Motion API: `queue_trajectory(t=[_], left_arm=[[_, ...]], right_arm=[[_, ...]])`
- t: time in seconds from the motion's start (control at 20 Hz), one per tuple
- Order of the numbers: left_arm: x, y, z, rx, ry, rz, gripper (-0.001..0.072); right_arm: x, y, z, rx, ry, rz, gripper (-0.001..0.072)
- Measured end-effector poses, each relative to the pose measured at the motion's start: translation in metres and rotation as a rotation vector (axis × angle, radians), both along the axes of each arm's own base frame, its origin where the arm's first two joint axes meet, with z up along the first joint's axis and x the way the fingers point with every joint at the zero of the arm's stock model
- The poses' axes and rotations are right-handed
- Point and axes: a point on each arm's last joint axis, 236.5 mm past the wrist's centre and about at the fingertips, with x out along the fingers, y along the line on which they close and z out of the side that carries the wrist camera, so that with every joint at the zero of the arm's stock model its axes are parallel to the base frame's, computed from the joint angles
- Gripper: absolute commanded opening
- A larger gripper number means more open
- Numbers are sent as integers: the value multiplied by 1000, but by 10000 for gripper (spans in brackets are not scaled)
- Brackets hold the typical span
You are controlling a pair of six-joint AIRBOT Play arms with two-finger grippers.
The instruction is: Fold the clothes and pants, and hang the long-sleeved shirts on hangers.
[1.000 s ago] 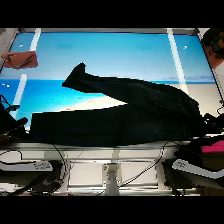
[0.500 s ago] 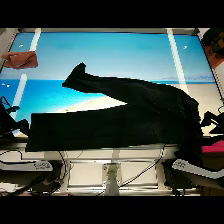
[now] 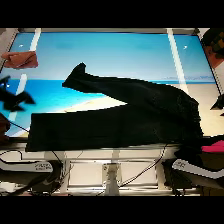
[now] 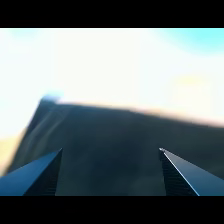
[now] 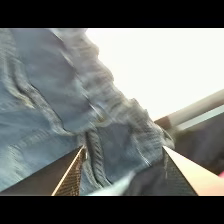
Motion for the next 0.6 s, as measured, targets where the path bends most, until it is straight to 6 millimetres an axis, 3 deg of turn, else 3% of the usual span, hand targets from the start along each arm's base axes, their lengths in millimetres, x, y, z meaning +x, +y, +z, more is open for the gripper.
queue_trajectory(t=[0.15,0.3,0.45,0.6], left_arm=[[83,-44,22,-107,-278,57,698],[139,-79,19,-123,-428,75,694],[178,-109,-3,-116,-503,94,685],[198,-127,-36,-113,-515,126,588]], right_arm=[[17,-1,6,-4,-72,-1,540],[27,-4,9,-17,-116,-2,540],[35,-8,11,-34,-149,-1,540],[40,-12,13,-53,-173,10,539]])
